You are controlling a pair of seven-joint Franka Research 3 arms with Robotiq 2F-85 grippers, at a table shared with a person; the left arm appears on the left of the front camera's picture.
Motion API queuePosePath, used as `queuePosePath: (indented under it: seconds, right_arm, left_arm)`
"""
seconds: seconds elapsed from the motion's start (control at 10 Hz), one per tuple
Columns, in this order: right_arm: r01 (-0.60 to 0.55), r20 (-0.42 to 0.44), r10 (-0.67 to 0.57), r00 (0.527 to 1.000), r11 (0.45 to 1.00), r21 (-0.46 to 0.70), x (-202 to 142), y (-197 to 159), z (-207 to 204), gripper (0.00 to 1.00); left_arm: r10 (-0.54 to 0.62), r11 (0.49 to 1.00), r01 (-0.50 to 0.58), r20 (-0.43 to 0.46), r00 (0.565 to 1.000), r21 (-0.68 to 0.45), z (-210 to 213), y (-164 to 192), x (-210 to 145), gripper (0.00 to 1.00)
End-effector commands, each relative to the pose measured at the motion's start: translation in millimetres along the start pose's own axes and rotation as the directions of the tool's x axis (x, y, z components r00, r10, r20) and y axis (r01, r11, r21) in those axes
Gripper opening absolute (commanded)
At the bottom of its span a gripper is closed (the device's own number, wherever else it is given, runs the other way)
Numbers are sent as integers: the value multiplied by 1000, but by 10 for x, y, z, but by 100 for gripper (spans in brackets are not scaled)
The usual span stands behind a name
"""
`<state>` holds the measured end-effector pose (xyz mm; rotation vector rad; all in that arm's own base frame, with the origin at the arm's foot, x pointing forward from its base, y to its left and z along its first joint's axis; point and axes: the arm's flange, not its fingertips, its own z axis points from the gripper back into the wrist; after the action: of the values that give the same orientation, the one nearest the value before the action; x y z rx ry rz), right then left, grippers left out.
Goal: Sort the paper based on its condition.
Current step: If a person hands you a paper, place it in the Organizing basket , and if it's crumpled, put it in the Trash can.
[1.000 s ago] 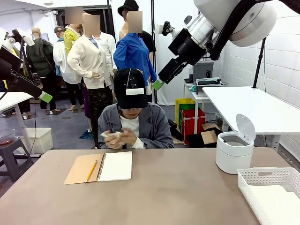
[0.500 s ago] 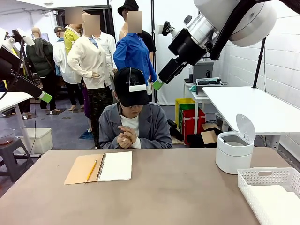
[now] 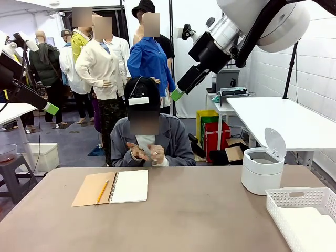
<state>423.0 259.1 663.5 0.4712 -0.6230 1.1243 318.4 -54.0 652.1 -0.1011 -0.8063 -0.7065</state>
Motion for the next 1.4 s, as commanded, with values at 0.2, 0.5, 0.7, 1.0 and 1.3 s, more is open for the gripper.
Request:
queuePosePath:
  seconds: [0.2, 0.5, 0.7, 1.0, 1.3]
  right_arm:
    - [0, 0, 0, 1000, 1000, 1, 5, -17, -2, 100]
    - [0, 0, 0, 1000, 1000, 1, 5, -17, -2, 100]
    - [0, 0, 0, 1000, 1000, 1, 5, -17, -2, 100]
    - [0, 0, 0, 1000, 1000, 1, 5, -17, -2, 100]
    - [0, 0, 0, 1000, 1000, 1, 5, -17, -2, 100]
  left_arm:
    - [1, 1000, -1, 2, 1000, 2, 4, 7, 0, 100]
    - [1, 1000, -1, 2, 1000, 2, 4, 7, 0, 100]
    - [1, 1000, -1, 2, 1000, 2, 4, 7, 0, 100]
    - [1, 1000, -1, 2, 1000, 2, 4, 7, 0, 100]
    - [1, 1000, -1, 2, 1000, 2, 4, 7, 0, 100]
